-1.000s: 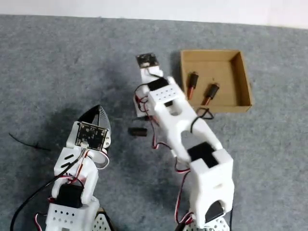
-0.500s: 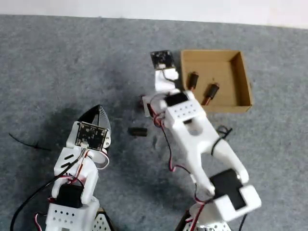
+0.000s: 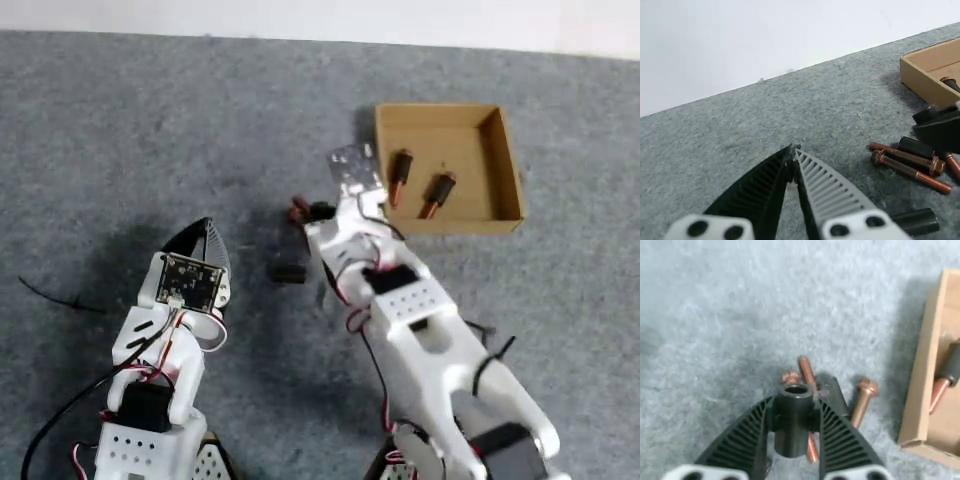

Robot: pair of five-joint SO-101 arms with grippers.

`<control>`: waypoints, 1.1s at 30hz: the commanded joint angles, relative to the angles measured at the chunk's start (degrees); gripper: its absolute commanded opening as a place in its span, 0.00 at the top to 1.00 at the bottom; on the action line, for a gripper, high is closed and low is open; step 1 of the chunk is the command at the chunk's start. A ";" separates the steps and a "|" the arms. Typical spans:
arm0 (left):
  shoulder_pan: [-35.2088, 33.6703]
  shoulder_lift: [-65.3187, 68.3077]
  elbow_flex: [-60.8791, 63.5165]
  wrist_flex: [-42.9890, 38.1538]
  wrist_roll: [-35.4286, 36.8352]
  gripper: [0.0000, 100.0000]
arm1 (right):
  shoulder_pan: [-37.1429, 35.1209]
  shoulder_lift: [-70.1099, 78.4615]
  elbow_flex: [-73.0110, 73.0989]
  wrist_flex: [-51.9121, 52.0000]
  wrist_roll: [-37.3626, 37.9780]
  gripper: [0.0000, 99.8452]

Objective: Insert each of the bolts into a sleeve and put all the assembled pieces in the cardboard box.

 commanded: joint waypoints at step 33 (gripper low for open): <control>-0.48 -0.31 1.19 -1.23 0.26 0.99 | 12.70 -50.77 36.26 -9.63 3.69 1.00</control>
